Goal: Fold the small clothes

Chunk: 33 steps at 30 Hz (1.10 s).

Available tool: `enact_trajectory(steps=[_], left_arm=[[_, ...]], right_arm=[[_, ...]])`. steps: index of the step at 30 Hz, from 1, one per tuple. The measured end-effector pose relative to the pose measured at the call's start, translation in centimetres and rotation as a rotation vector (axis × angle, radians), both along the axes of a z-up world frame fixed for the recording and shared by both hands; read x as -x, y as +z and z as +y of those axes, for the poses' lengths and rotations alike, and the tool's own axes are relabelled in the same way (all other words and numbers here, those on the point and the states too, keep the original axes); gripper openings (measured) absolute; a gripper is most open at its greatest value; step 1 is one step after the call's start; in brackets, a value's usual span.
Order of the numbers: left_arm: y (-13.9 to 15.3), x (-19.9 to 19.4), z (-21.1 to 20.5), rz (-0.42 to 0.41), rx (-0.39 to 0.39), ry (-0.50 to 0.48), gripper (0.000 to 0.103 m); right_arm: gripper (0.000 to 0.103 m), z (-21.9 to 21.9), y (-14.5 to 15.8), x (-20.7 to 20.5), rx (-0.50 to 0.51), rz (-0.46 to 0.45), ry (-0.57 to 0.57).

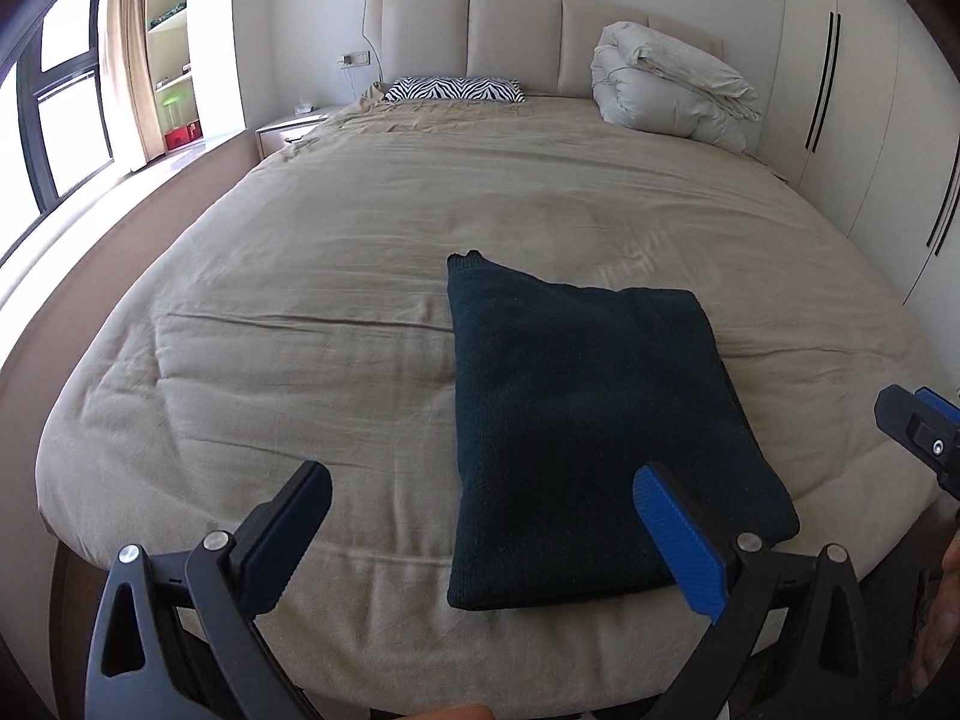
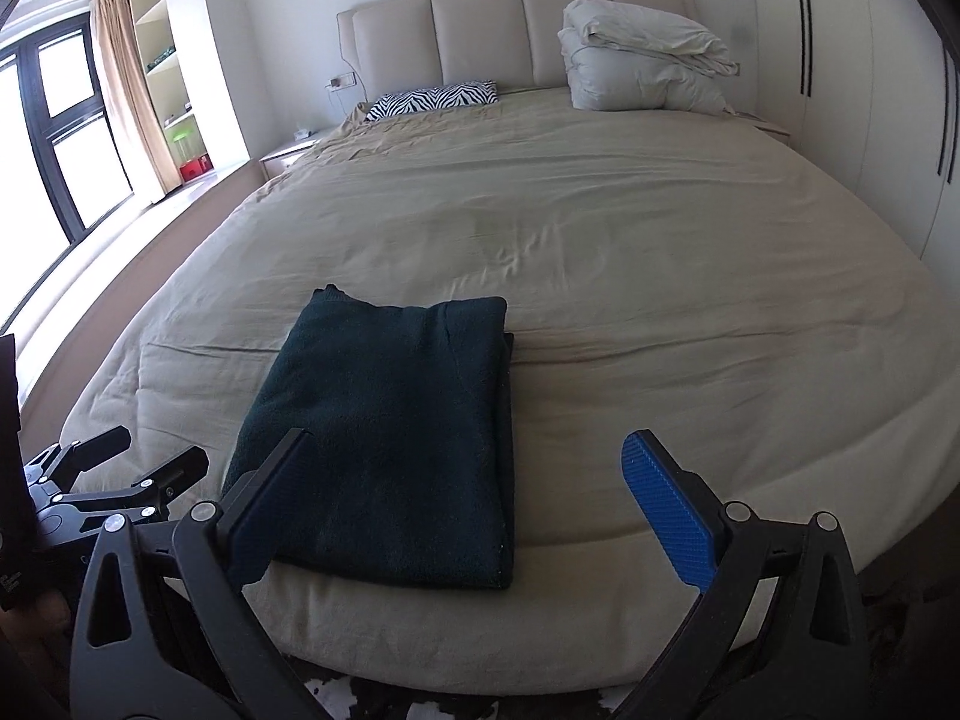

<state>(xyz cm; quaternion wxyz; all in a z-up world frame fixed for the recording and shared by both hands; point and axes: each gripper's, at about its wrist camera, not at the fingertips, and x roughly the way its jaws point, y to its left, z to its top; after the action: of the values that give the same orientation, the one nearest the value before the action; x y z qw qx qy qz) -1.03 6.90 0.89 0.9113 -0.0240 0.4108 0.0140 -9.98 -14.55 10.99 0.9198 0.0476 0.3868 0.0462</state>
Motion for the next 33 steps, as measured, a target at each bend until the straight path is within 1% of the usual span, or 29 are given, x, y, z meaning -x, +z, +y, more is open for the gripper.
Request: enact_trajectory(steps=[5, 11, 18, 33], left_arm=[[-0.1, -0.1, 0.2, 0.006, 0.004, 0.003, 0.103], [-0.4, -0.3, 0.3, 0.016, 0.009, 0.004, 0.103], [-0.6, -0.5, 0.7, 0.023, 0.015, 0.015, 0.103], [-0.9, -0.6, 1.0, 0.025, 0.014, 0.019, 0.103]], right_arm=[[0.103, -0.1, -0.4, -0.5, -0.007, 0.032, -0.008], [0.103, 0.5, -0.5, -0.7, 0.01, 0.04, 0.003], [0.103, 1.0, -0.7, -1.0, 0.011, 0.069, 0.006], [0.103, 2.1, -1.1, -1.0, 0.025, 0.088, 0.034]])
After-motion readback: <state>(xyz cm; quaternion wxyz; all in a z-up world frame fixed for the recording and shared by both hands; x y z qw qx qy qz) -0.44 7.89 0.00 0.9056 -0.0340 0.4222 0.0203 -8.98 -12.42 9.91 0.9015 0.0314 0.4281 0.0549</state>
